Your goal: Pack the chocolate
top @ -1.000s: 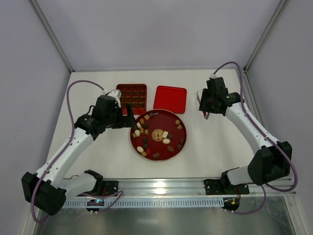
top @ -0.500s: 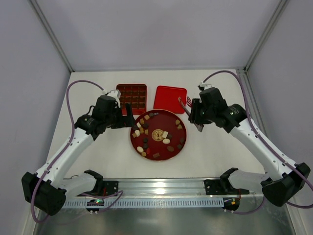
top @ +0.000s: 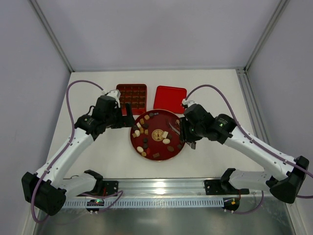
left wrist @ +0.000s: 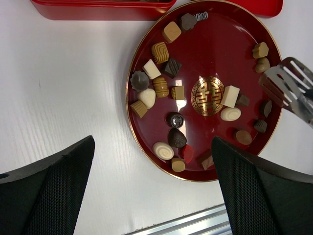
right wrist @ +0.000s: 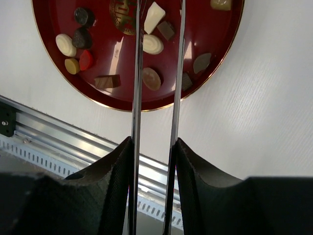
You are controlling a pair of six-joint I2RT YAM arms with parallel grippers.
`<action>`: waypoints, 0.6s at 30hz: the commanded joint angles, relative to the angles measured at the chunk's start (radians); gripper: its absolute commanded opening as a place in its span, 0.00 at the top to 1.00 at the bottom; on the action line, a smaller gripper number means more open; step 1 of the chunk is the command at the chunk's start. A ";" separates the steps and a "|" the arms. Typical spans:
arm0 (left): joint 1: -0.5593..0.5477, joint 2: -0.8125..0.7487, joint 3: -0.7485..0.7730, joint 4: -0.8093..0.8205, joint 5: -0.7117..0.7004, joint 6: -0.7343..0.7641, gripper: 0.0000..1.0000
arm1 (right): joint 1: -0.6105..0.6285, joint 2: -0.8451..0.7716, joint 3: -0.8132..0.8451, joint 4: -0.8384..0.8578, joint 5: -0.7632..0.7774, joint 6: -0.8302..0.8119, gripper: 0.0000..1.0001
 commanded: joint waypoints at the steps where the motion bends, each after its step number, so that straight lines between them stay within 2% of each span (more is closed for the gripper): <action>1: 0.000 -0.011 -0.007 0.038 -0.017 0.005 0.00 | 0.029 -0.026 -0.023 -0.012 0.006 0.031 0.59; 18: 0.000 -0.006 -0.010 0.038 -0.018 0.001 0.00 | 0.072 -0.029 -0.114 -0.020 -0.026 0.014 0.60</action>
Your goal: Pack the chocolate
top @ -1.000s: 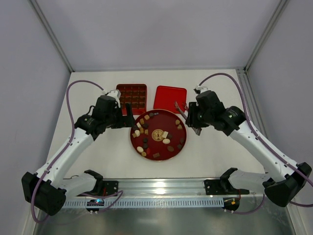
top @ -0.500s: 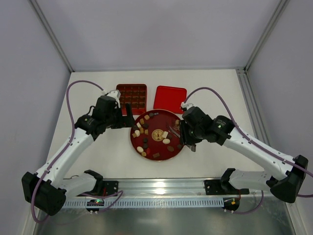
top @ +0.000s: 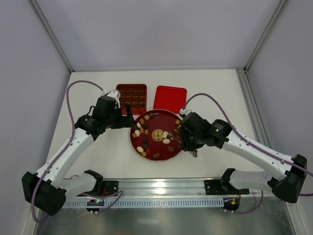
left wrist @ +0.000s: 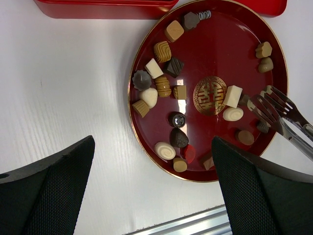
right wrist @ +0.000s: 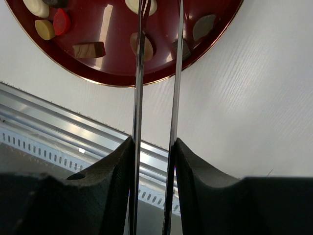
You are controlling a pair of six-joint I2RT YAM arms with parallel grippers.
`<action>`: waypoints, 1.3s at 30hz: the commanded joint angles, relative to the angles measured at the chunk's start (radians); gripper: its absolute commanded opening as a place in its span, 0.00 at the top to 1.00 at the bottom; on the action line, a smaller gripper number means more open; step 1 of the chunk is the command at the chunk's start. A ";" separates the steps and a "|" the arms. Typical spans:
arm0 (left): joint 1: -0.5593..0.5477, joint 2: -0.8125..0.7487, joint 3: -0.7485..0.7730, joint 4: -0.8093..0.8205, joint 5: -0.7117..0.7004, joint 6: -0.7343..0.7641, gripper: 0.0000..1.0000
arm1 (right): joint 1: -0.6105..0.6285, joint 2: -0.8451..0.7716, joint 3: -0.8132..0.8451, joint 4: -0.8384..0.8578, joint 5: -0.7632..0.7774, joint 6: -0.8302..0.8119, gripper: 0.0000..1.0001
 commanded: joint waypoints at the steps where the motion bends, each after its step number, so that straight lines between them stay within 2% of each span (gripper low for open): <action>1: 0.000 -0.006 -0.003 0.037 -0.011 0.000 0.00 | 0.008 -0.014 -0.006 0.019 -0.013 -0.008 0.60; 20: -0.002 -0.003 -0.005 0.037 -0.015 0.003 0.00 | 0.013 0.034 -0.037 0.057 -0.010 -0.014 0.60; 24: 0.000 -0.003 -0.005 0.037 -0.013 0.005 0.00 | 0.011 0.037 -0.035 0.065 -0.013 -0.008 0.66; 39: 0.000 -0.007 -0.005 0.037 -0.008 0.005 0.00 | 0.013 0.045 -0.002 0.057 0.019 0.000 0.72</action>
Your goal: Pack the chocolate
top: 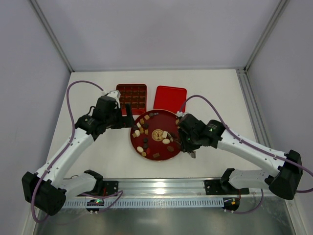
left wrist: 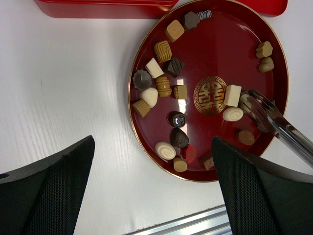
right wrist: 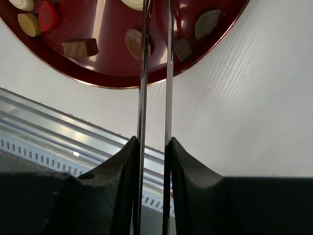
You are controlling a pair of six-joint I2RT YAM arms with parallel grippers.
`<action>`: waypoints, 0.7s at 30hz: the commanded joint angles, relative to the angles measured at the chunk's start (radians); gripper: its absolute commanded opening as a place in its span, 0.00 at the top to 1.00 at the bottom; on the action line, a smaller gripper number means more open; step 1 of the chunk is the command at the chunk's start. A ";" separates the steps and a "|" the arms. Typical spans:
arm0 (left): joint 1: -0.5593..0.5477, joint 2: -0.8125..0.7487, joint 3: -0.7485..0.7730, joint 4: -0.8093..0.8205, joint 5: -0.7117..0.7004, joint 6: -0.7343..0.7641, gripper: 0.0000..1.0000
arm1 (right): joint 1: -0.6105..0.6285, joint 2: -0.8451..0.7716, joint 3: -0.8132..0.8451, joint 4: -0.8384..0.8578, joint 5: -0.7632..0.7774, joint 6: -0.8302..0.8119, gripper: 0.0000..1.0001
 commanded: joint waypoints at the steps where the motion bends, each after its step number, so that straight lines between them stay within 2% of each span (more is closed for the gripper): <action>1: 0.000 -0.007 -0.002 0.036 -0.008 0.003 0.00 | 0.007 -0.007 0.046 0.001 0.037 0.005 0.72; 14: -0.002 -0.011 -0.002 0.037 -0.006 0.005 0.00 | 0.007 -0.017 0.161 -0.045 0.090 0.010 0.74; 21: 0.000 -0.020 0.007 0.042 -0.011 -0.001 0.00 | 0.006 0.066 0.299 -0.033 0.107 -0.024 0.74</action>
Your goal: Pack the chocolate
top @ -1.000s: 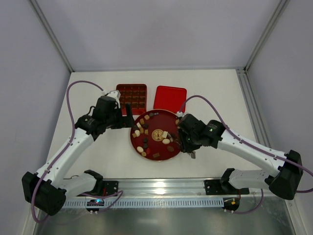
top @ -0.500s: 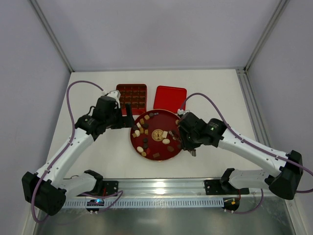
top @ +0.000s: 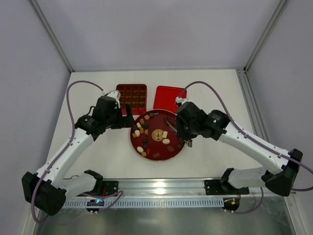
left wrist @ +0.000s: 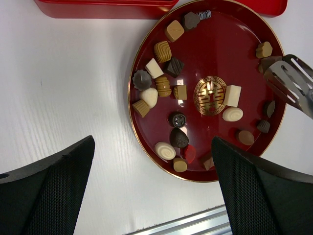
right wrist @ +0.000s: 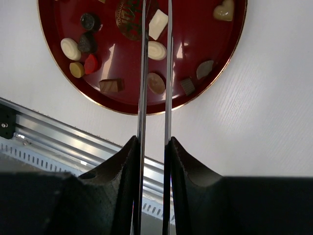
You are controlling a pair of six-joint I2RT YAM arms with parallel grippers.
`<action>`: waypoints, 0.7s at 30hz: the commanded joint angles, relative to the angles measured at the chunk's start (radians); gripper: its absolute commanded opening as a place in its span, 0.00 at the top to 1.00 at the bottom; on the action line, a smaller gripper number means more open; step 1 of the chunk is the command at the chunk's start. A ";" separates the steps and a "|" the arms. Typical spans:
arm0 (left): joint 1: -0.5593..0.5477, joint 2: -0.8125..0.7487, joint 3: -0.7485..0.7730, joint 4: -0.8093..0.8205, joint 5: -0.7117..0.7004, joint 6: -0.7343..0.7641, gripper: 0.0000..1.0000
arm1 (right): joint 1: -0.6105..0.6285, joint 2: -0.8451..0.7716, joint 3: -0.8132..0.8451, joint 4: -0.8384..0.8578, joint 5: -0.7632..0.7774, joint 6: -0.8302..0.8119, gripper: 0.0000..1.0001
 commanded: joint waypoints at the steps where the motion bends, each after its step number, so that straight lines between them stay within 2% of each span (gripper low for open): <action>1: 0.000 -0.024 0.016 0.041 -0.013 -0.003 0.00 | 0.006 0.069 0.121 0.040 0.026 -0.029 0.74; 12: 0.000 -0.038 0.178 -0.088 -0.112 -0.047 0.00 | -0.046 0.425 0.508 0.118 0.023 -0.167 0.74; 21: 0.000 -0.102 0.311 -0.200 -0.206 -0.079 0.00 | -0.105 0.797 0.957 0.117 -0.008 -0.209 0.74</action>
